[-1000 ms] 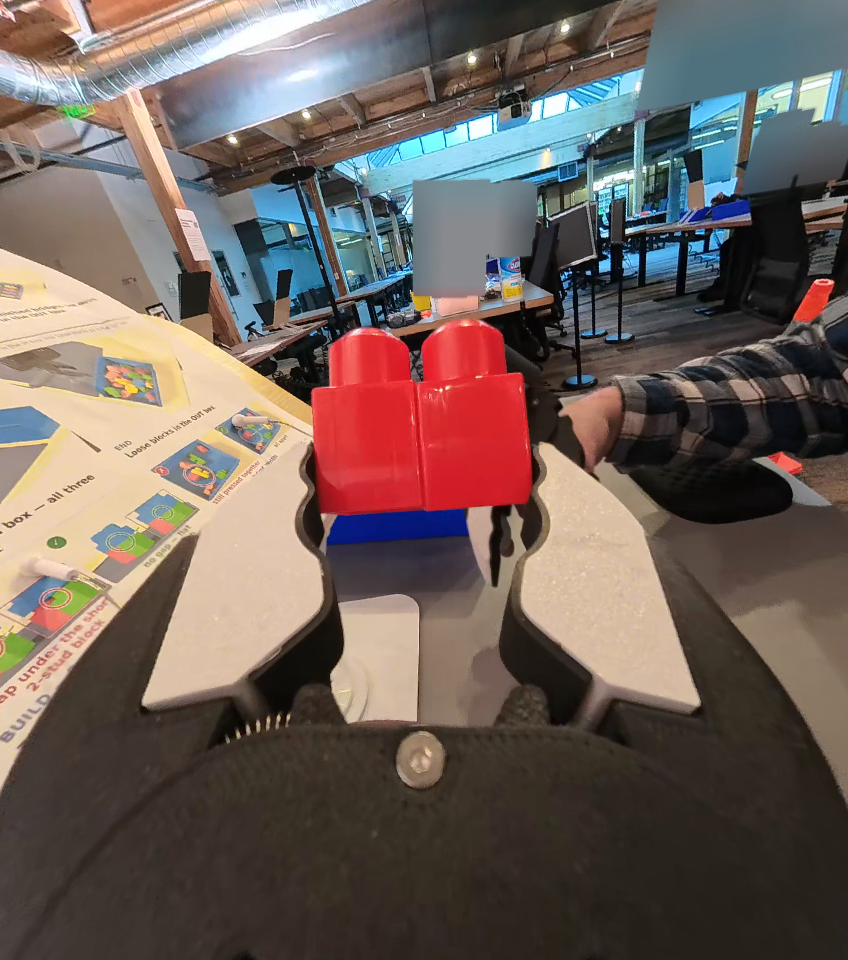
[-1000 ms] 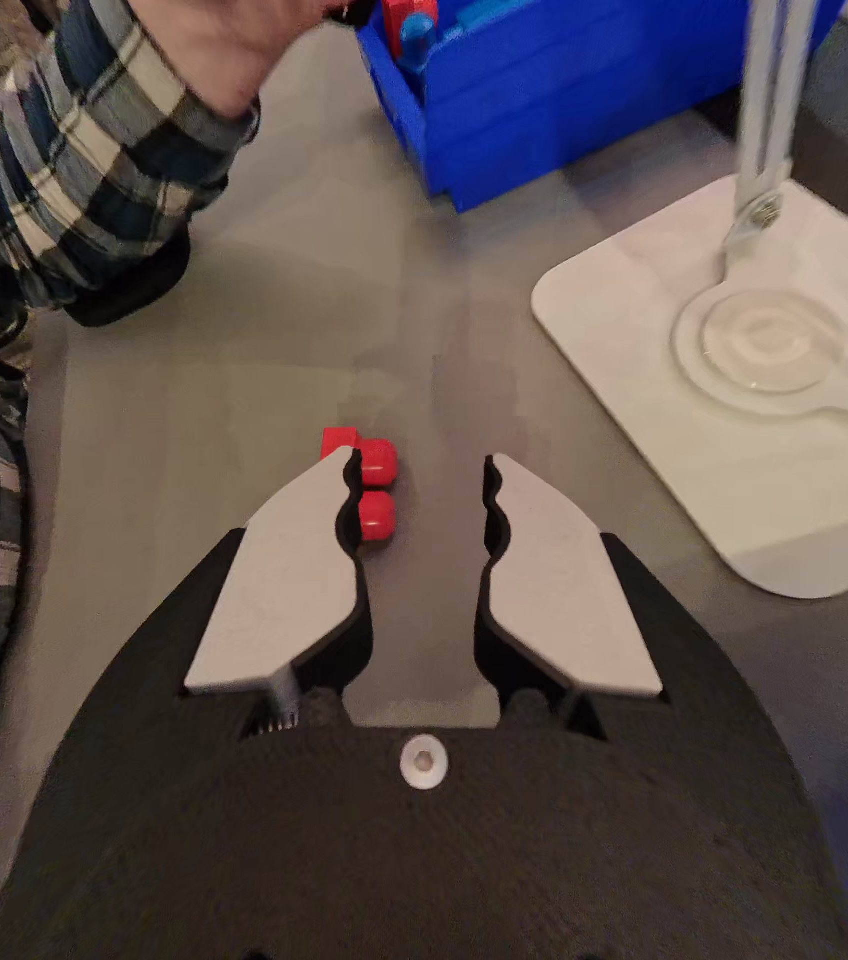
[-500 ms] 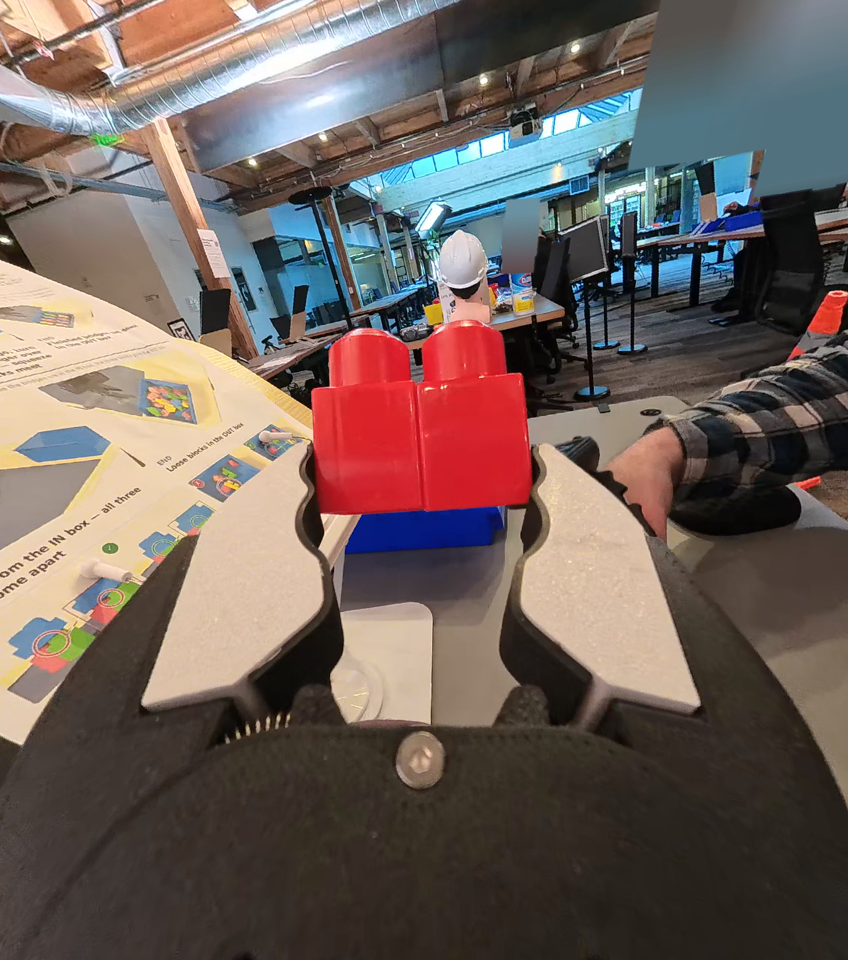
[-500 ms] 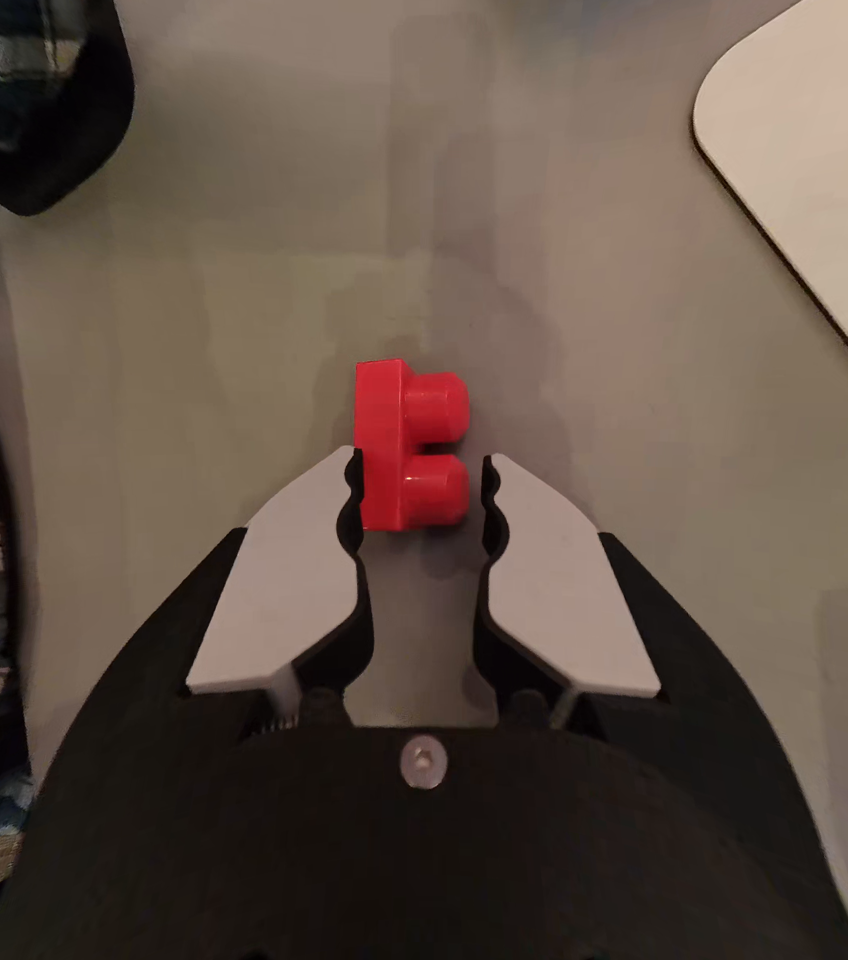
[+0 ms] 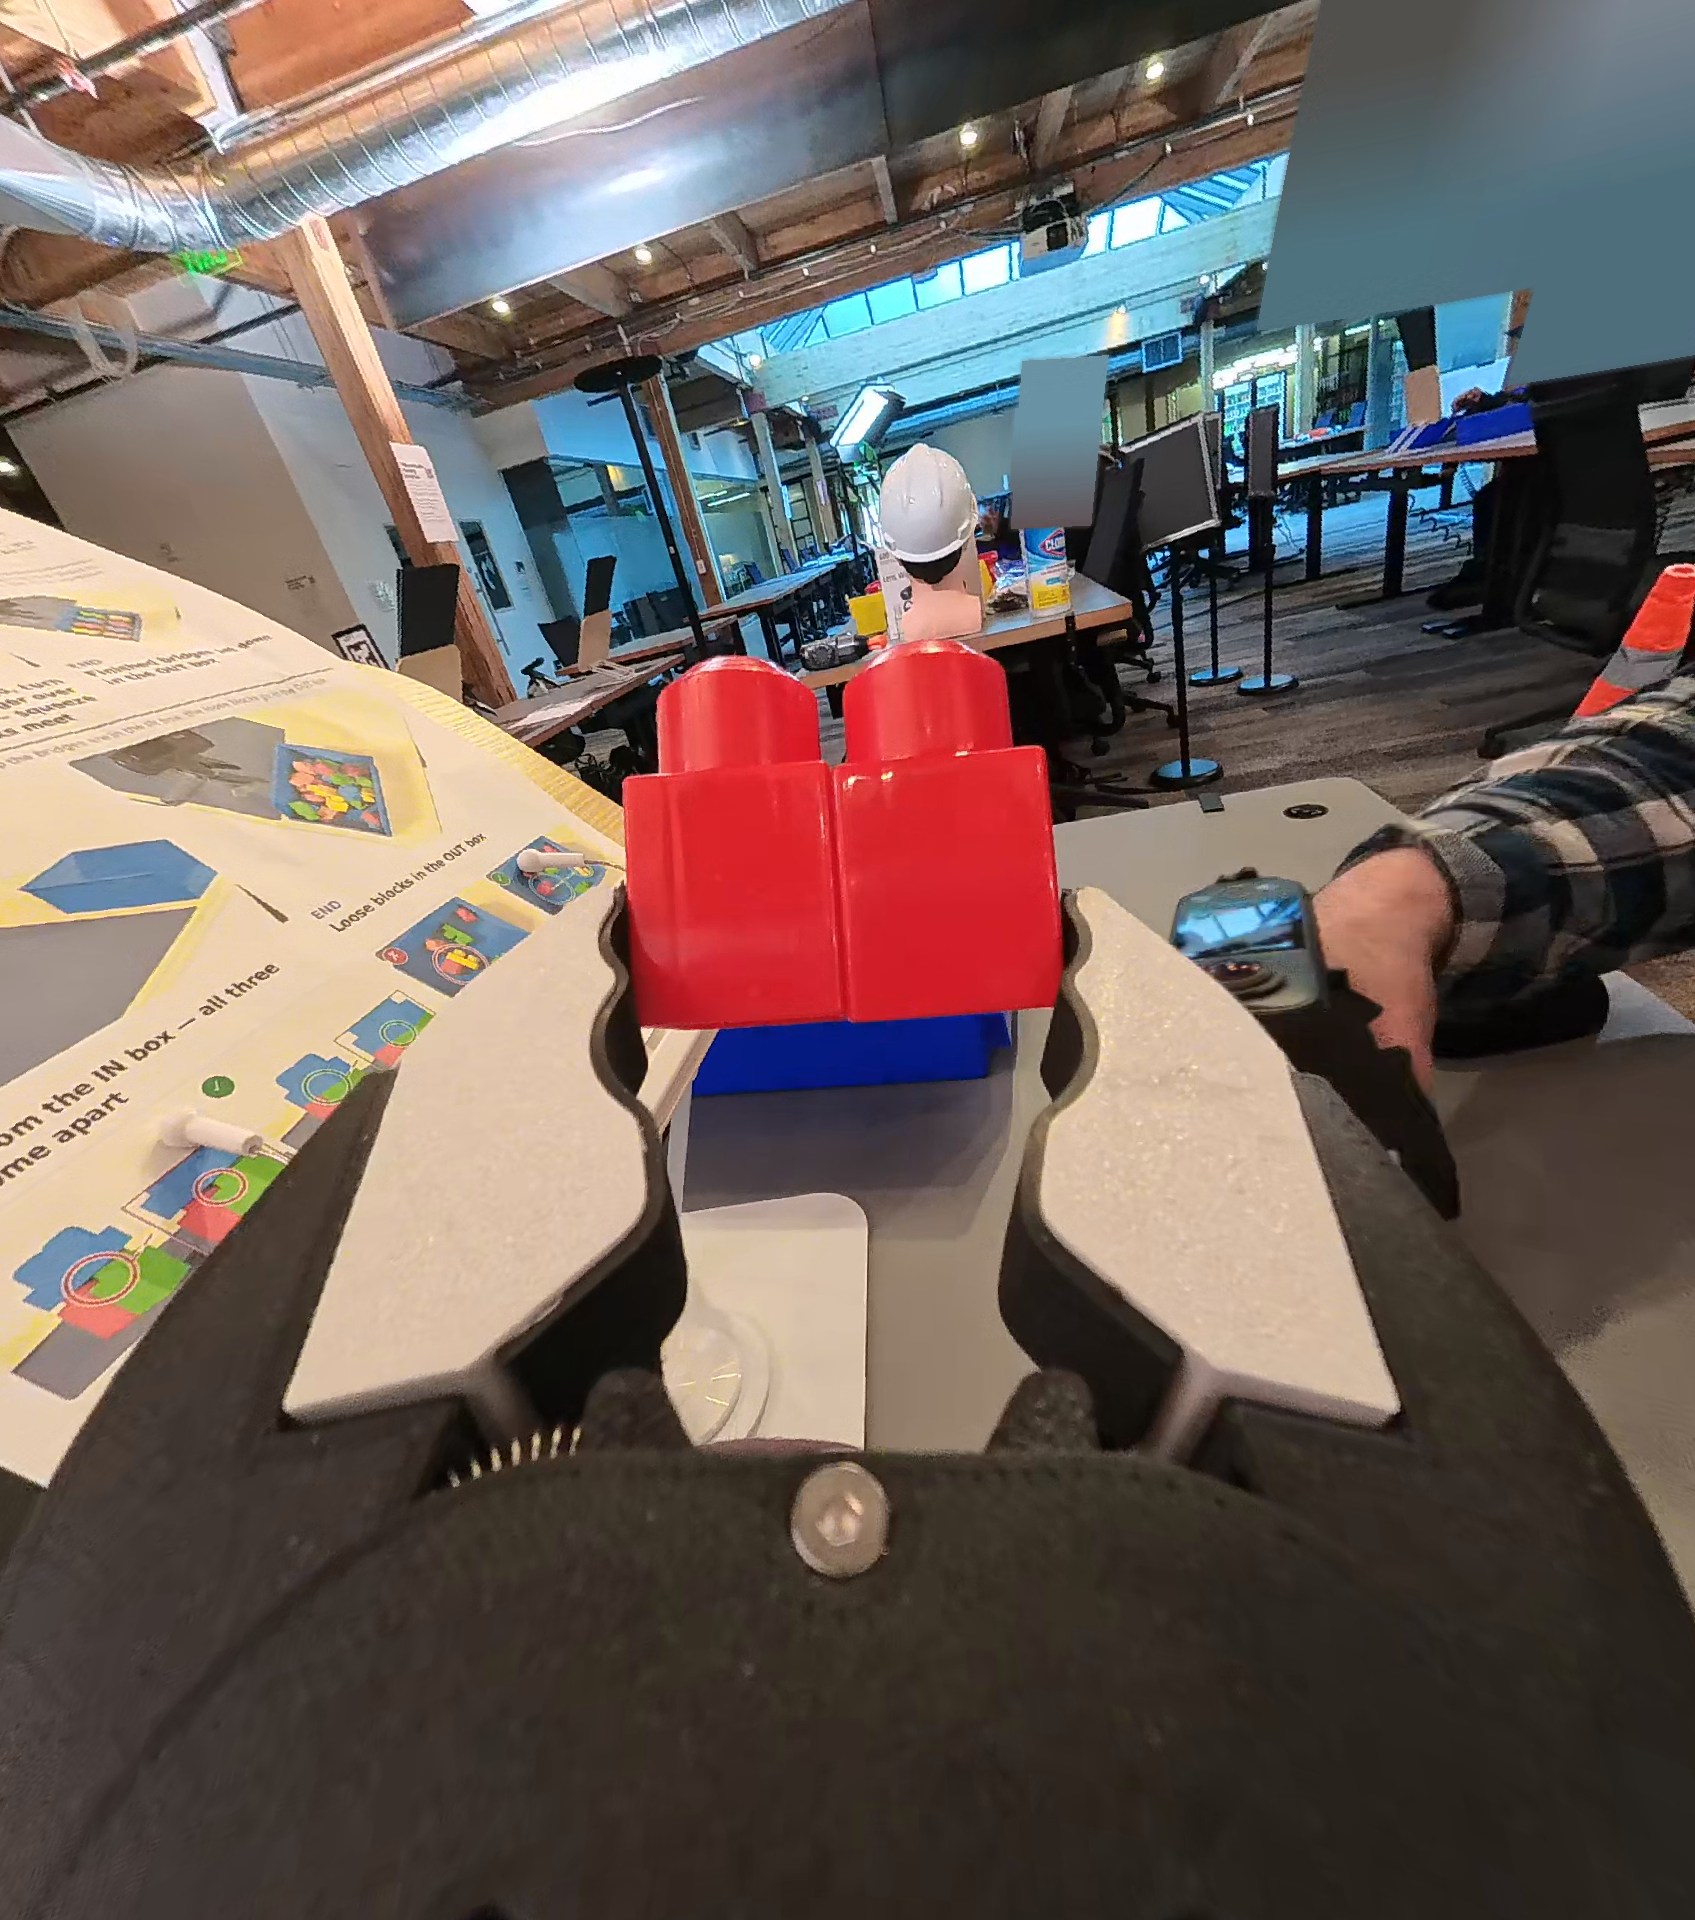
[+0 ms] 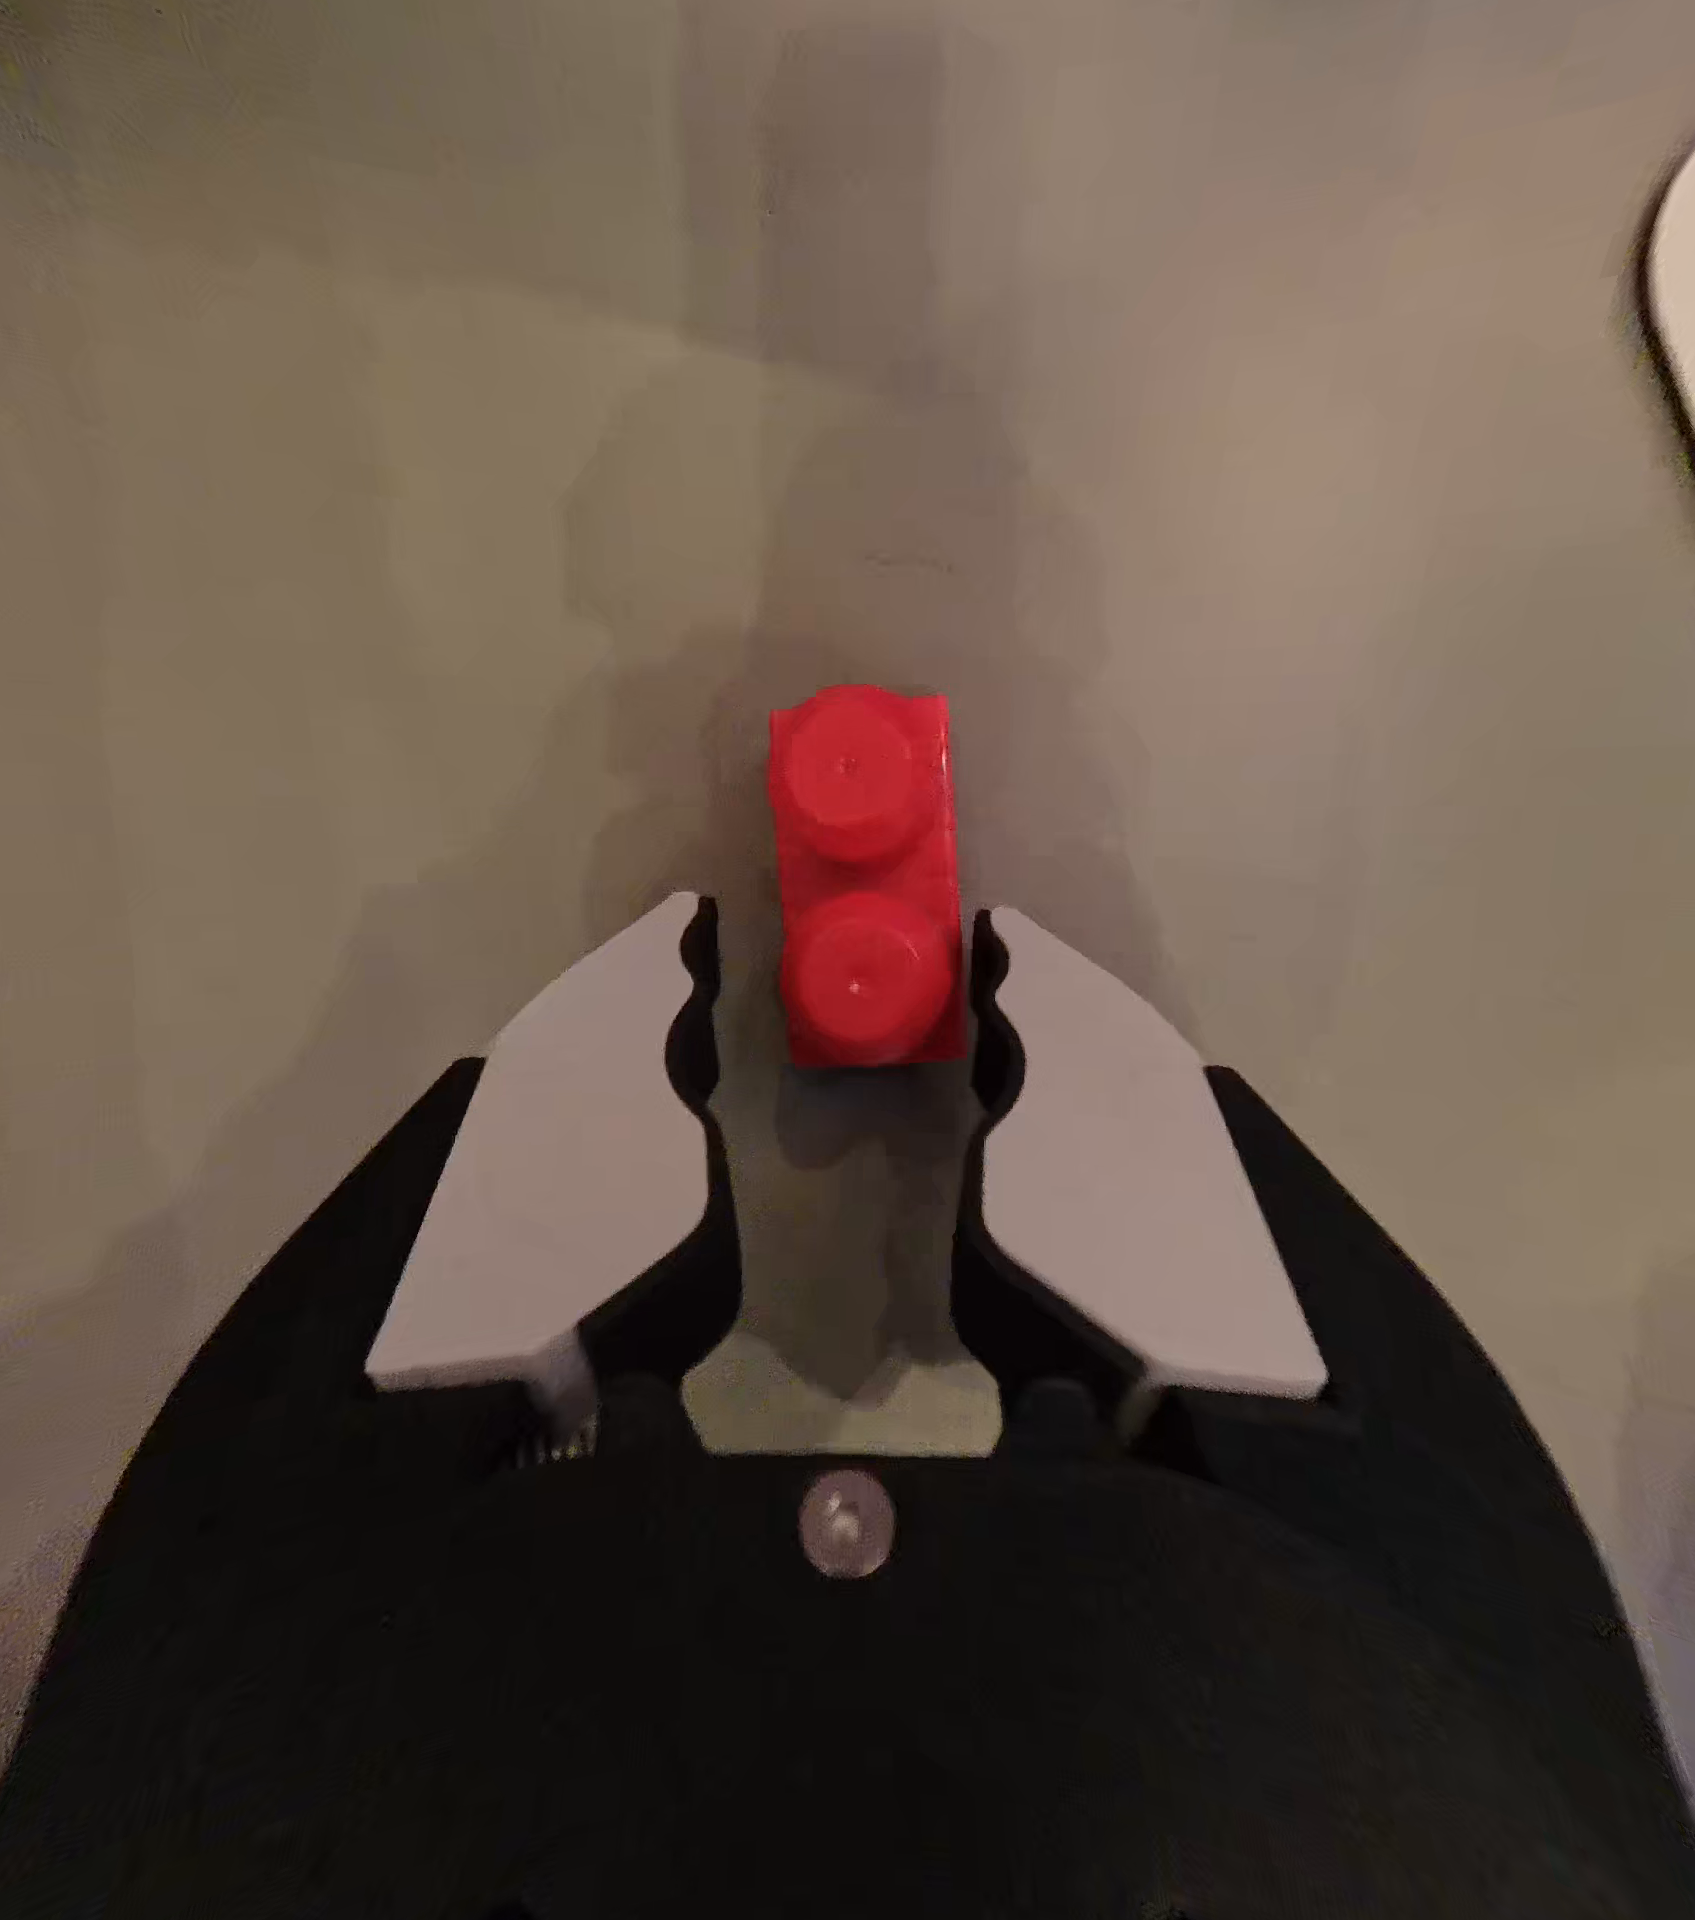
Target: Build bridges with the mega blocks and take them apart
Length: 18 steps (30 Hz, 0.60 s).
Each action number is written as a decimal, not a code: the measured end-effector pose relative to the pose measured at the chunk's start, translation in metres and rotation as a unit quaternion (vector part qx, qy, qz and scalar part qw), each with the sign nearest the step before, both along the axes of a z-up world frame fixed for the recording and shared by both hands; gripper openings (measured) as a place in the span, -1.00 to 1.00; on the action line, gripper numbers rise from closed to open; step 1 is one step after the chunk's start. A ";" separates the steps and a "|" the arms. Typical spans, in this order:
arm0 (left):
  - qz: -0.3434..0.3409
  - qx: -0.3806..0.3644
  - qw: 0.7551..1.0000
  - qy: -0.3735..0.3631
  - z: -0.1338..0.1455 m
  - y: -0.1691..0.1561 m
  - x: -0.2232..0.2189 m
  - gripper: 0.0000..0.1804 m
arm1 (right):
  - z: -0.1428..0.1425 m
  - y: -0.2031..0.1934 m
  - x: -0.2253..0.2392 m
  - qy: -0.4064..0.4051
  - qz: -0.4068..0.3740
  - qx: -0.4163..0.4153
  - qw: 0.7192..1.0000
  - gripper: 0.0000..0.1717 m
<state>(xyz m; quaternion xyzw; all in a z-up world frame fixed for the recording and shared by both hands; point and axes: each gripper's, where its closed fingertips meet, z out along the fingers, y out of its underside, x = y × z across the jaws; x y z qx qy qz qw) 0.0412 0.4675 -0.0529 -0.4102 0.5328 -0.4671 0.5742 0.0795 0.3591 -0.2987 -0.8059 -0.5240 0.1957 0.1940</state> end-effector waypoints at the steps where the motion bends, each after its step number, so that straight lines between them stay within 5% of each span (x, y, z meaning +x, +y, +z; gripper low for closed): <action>1: 0.000 0.000 1.000 0.002 -0.001 0.000 0.000 -0.17 | 0.003 0.000 -0.001 -0.007 0.004 0.013 1.000 -0.46; 10: -0.001 0.004 1.000 0.012 -0.005 -0.001 0.004 -0.17 | -0.007 0.006 0.000 -0.089 0.051 0.025 0.994 -0.60; 18: 0.043 0.024 0.999 -0.004 -0.001 0.007 0.002 -0.17 | 0.007 0.016 0.000 -0.046 0.023 0.027 0.998 -0.61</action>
